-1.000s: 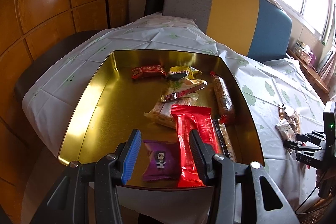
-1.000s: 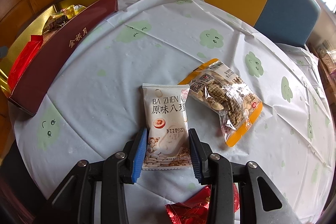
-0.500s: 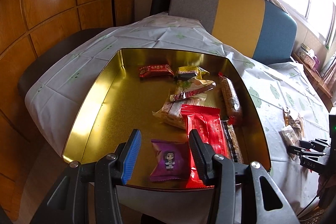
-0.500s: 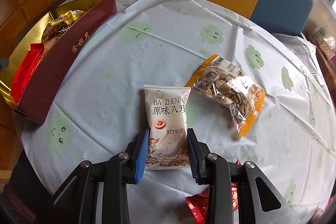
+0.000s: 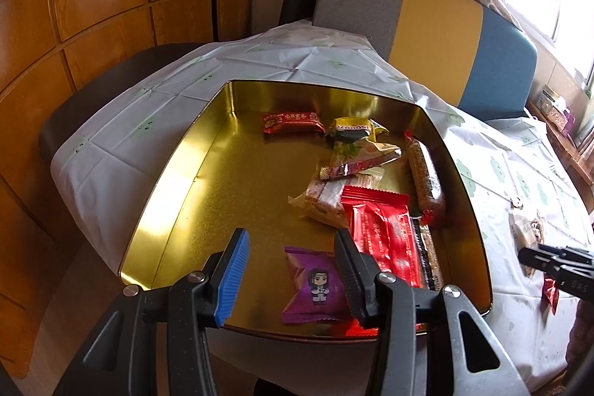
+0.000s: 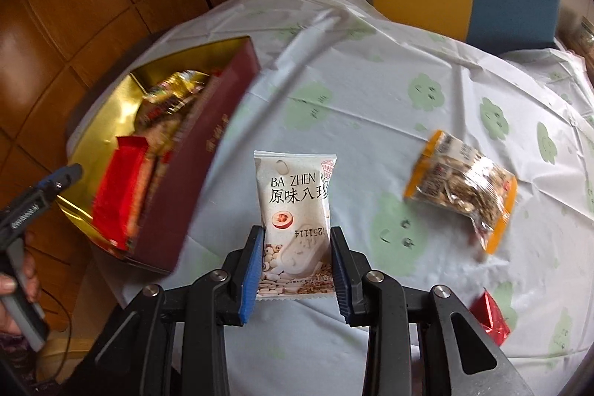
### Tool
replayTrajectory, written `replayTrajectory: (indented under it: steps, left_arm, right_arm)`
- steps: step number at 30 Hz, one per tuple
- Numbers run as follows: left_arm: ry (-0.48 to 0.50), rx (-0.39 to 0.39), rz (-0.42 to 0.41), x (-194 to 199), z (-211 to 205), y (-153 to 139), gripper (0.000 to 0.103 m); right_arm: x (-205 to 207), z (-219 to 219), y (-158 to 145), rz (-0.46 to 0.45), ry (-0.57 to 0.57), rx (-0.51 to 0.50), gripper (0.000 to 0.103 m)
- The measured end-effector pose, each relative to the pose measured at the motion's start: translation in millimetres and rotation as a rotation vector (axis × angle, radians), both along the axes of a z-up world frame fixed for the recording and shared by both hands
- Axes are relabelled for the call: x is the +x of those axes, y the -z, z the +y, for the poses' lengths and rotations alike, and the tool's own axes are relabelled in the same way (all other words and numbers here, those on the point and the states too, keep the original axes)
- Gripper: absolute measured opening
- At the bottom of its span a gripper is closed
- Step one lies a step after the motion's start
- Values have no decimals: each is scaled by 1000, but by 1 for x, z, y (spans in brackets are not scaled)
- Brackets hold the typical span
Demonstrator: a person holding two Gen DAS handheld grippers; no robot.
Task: Organize snacks
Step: 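Carry the white BA ZHEN bag into the gold tin and release it with the right gripper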
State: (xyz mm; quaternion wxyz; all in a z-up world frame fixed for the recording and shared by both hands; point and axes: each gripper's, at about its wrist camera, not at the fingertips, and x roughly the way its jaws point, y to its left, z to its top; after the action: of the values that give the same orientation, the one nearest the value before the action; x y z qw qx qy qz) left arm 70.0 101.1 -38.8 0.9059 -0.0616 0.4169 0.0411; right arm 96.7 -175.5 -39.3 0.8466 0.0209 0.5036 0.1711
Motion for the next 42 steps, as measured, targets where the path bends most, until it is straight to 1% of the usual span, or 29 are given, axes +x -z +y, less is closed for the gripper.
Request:
replayTrajectory:
  steps: [2,7,11,15,20,23,25,28,30,33,37,42]
  left_arm:
    - [6,7,3,1,1,1,47]
    - [-17,15,-8,1,8,-1,47]
    - [-40,26,-24,0,13,-1,47]
    - [-46,21,-17,3,15,1,47]
    - [-31,18,-18,2,13,1,47]
    - [-34,12,-16,2,14,2,47]
    - [-37,4,-10,3,15,3,47]
    - [-38,1,4,4,14,6,47]
    - [-35,6,4,4,13,6,47]
    - [-27,8,-4,2,11,4,47]
    - [-13,10,-7,0,5,2,47]
    - [8,11,-16,-2,-1,-2,47]
  right_arm:
    - [0,11,-10,-16,-13,25,35]
    - [7,50,-35,-54,-77,82,35]
    - [16,89,-44,-75,-129,88,35]
    - [29,125,-37,-61,-163,77,35]
    - [45,154,-17,4,-201,60,40]
    - [41,155,-12,-6,-210,42,41]
    - [37,152,-12,-7,-212,43,44]
    - [29,145,-14,-26,-212,41,44]
    - [24,140,-18,-42,-212,48,45]
    - [20,135,-23,-66,-209,56,49]
    - [12,127,-33,-100,-201,56,49]
    - [3,107,-45,-126,-178,49,49]
